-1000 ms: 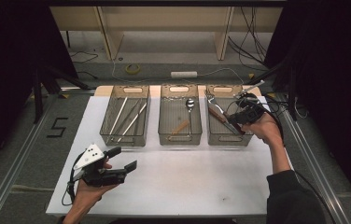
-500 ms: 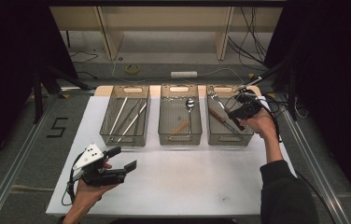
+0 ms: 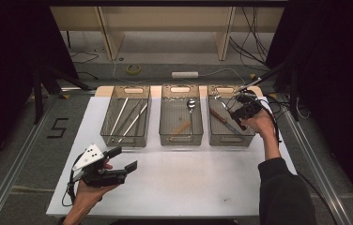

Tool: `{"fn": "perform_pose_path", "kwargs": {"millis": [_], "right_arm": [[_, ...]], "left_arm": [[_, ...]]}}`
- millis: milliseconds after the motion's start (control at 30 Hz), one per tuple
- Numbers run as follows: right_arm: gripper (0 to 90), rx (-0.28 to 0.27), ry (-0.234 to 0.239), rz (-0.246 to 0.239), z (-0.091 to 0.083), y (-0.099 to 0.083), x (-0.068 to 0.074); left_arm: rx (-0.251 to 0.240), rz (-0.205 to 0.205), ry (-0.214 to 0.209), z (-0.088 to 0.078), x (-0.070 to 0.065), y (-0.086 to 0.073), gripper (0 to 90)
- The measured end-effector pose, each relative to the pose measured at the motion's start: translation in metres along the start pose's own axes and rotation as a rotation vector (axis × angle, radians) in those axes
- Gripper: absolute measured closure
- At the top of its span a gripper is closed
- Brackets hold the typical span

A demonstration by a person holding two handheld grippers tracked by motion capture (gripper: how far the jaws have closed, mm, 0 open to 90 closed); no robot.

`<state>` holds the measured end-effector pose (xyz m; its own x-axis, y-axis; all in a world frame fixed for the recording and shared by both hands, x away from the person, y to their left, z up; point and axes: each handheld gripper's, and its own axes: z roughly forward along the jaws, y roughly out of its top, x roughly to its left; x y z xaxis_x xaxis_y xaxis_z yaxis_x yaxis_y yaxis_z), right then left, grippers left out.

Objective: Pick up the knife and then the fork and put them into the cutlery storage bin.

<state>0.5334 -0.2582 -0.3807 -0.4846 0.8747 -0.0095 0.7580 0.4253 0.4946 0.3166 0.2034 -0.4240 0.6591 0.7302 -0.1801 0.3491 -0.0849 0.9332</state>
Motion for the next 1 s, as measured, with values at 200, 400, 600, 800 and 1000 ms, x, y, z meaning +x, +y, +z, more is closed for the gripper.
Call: {"fn": "perform_pose_path", "kwargs": {"millis": [200, 400, 600, 800, 1000], "right_arm": [[77.3, 0.009, -0.004, 0.006, 0.007, 0.003, 0.002], [77.2, 0.022, -0.008, 0.015, 0.013, 0.004, 0.003], [77.1, 0.032, -0.008, 0.031, 0.021, 0.003, 0.002], [75.7, 0.024, -0.012, 0.055, 0.025, 0.001, 0.002], [68.6, -0.009, 0.018, 0.056, 0.016, 0.005, 0.003]], "left_arm": [[0.002, 0.002, -0.003, 0.0, -0.001, 0.0, 17.0], [0.002, 0.002, -0.002, 0.0, 0.0, 0.0, 17.0], [0.002, -0.003, -0.003, 0.0, 0.0, 0.0, 17.0], [0.001, -0.002, -0.008, 0.001, -0.001, 0.0, 17.0], [0.001, -0.001, -0.009, 0.0, 0.0, 0.0, 17.0]]}}
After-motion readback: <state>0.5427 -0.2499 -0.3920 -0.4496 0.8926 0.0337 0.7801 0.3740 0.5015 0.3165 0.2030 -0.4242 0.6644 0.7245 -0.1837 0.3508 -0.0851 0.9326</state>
